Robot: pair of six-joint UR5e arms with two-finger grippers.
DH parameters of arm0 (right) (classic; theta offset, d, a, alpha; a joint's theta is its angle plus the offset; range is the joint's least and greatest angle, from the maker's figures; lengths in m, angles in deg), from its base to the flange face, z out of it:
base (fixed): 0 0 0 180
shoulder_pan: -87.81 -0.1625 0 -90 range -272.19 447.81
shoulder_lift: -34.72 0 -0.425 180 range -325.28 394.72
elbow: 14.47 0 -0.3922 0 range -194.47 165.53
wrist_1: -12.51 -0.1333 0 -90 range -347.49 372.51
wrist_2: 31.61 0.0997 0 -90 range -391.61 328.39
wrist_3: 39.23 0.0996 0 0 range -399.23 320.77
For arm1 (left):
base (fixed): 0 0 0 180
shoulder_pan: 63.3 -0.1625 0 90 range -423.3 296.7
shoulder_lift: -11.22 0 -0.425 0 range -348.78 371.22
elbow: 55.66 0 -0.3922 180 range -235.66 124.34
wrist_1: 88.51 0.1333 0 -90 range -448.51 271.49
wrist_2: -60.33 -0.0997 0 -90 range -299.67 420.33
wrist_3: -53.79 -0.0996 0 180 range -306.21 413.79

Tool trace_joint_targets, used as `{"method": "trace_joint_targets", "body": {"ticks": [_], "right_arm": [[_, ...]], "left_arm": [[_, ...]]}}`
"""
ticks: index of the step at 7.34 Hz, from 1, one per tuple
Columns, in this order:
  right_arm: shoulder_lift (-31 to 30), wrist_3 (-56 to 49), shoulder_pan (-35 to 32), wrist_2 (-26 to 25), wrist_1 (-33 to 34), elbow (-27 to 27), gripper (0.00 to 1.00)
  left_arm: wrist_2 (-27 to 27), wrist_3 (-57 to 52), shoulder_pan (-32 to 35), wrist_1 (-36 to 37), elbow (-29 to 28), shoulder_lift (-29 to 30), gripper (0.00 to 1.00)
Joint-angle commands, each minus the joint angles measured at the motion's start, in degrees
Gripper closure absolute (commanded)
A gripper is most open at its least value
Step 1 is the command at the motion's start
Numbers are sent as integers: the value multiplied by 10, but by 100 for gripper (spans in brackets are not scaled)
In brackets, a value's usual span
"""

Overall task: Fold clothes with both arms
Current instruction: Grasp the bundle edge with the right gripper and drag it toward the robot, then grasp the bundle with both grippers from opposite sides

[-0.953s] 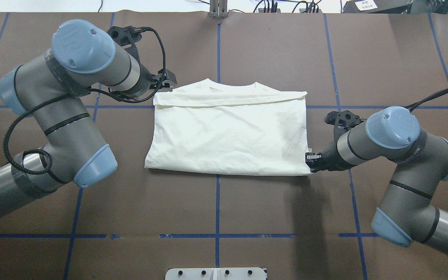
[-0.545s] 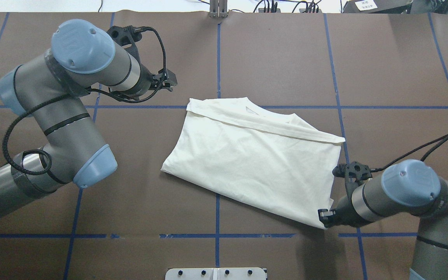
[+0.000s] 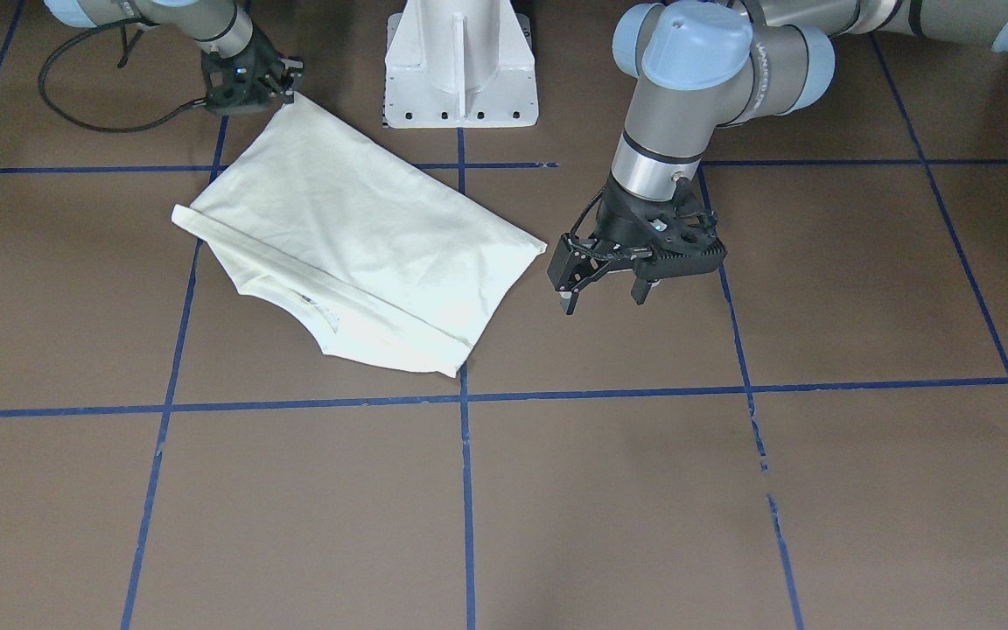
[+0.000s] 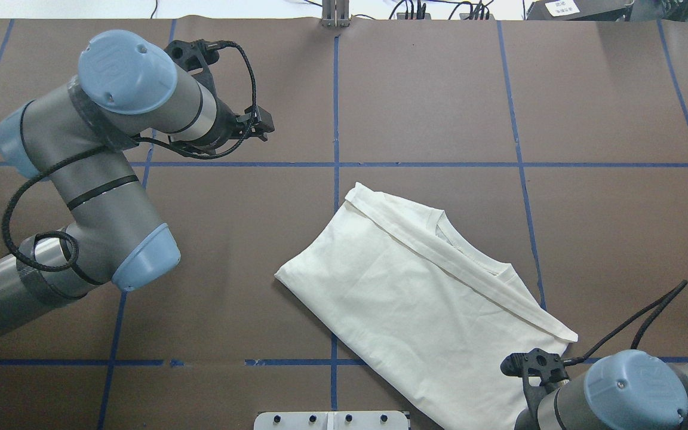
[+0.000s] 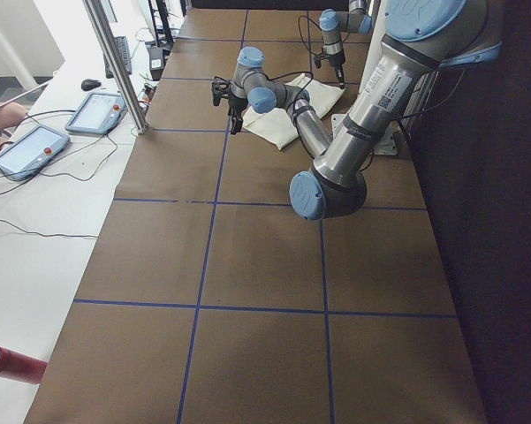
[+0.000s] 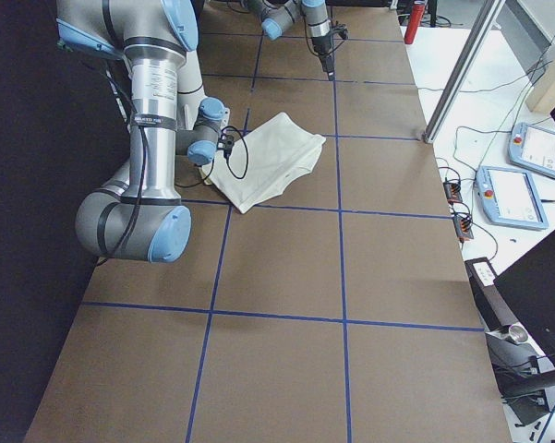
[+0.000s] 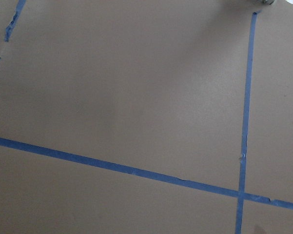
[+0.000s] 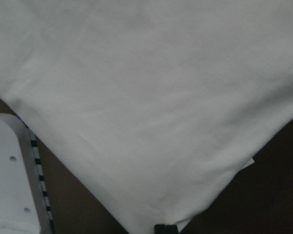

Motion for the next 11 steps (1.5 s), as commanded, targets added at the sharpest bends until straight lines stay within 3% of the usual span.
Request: {"method": "trace_joint_targets", "body": {"ticks": [1,3,5,8,11], "right_arm": [[4,14,-28,-48,-2,-21,0],[31,7,-169,-48,-5,-28,0],[79,4,-256,-38,-5,-19,0],[125,4,-279,-43,-4,29,0],[127,4,-281,-48,-5,31,0]], "left_arm": [[3,32,-36,0,6,-1,0],[0,148,-116,-1,26,-18,0],[-8,241,-184,0,15,-23,1],[-35,285,-196,0,-21,-20,14],[-51,282,-191,-1,-27,-19,25]]}}
